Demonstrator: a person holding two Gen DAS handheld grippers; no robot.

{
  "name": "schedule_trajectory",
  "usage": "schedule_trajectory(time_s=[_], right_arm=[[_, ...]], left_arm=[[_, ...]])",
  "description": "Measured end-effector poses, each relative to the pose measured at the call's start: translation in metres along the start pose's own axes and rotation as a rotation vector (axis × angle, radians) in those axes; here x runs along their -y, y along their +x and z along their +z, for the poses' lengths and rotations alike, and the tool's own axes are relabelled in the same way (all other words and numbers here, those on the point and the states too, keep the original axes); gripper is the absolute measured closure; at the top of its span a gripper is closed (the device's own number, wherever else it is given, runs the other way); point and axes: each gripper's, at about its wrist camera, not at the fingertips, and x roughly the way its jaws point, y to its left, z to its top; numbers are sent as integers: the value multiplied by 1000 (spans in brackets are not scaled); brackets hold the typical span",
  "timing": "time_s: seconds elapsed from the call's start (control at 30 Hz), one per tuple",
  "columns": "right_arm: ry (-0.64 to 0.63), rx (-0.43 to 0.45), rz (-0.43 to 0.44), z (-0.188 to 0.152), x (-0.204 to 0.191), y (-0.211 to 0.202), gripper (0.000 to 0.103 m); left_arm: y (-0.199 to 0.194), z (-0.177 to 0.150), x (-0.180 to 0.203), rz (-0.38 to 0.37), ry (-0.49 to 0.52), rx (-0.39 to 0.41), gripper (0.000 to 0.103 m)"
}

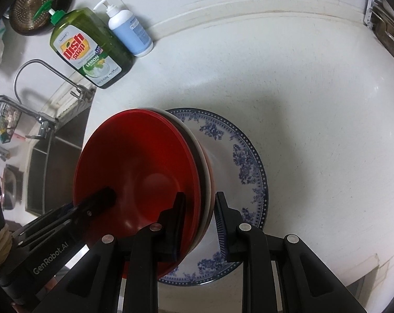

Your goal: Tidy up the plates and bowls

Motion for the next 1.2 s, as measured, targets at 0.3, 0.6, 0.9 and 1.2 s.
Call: schedule_trajectory(time_s=[0.3,0.6,0.9,1.2], right_arm=[[-16,-11,-8,2,1,10,79],[-40,-4,-22,4,-4,13,78],[-73,116,-36,-5,-7,-11,59],[-101,418,-138,-54,-16,-83,26]], left_arm=[[10,2,-3,3,-9,-22,80],[11,3,-9,-6,-9,-10,80],[-28,-2,-14,79,53,148,46],[-83,-42,0,165,228,420,21]])
